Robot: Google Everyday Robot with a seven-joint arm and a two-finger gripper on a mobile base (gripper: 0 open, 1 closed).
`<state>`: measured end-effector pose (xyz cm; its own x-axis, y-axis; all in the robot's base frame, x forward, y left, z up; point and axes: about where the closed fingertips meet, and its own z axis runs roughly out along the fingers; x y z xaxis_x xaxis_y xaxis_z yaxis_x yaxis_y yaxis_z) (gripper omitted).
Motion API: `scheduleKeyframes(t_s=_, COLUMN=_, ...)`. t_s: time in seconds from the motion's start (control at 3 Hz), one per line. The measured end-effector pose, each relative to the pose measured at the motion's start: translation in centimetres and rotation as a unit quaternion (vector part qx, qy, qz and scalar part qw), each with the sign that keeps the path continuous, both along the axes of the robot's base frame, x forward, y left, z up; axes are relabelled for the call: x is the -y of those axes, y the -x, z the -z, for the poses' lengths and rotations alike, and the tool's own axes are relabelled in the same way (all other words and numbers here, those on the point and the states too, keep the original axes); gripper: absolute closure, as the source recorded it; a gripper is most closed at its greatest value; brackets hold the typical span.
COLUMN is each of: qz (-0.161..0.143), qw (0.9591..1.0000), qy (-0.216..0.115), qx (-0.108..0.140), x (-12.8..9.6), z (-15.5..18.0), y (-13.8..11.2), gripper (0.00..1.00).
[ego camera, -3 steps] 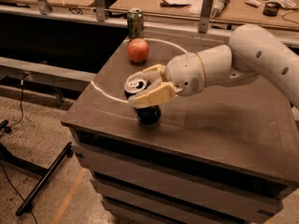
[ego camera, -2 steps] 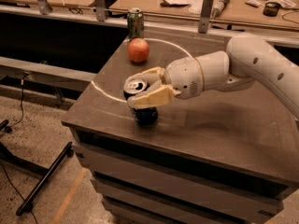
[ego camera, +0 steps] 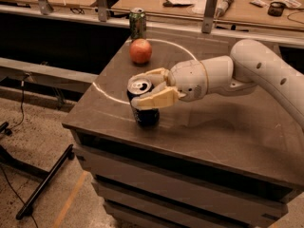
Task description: Place pepsi can upright
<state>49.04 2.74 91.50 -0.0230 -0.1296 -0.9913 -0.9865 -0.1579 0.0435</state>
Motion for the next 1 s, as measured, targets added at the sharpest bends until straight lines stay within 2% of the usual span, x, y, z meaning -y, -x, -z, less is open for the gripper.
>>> scheduleKeyframes(t_s=0.33, qz=0.005, qw=1.0000, qy=0.000, qx=0.005, x=0.6, z=-0.3, y=-0.1, gripper=0.93)
scheduleKeyframes(t_s=1.0, qz=0.020, qw=0.9997, qy=0.012, qx=0.010, x=1.7, z=-0.7, y=-0.1, gripper=0.48)
